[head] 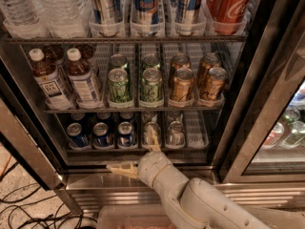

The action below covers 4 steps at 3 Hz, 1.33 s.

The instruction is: Pick pepsi can from bottom shelf of fridge

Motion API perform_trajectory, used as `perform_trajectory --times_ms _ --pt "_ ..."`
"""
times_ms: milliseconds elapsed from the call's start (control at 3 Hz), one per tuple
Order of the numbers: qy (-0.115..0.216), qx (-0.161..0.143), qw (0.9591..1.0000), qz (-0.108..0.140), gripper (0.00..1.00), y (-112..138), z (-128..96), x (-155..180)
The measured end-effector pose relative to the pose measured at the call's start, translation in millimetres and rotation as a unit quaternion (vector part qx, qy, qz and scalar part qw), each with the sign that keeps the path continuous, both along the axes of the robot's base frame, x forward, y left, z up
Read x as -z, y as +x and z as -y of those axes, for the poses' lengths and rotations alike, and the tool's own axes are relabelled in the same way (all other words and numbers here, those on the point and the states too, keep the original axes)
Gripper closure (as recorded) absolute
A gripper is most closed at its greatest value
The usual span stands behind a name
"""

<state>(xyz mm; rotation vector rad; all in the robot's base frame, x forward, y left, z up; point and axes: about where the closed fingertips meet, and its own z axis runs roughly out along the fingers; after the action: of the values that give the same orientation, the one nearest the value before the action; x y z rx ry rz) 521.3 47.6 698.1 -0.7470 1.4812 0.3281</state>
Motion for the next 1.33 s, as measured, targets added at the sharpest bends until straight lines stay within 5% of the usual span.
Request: perform_trajectory --times_ms 333,667,1333 --pt "0.011 -0.019 0.9996 -0.019 0.0 -1.7 -24.7 25.0" --pt "0.036 -0.043 0.9978 -0.034 0.0 -14.9 -72.0 57.8" --pt "0.05 -0.01 0.998 -0.036 0.0 -45.3 -124.1 97.3"
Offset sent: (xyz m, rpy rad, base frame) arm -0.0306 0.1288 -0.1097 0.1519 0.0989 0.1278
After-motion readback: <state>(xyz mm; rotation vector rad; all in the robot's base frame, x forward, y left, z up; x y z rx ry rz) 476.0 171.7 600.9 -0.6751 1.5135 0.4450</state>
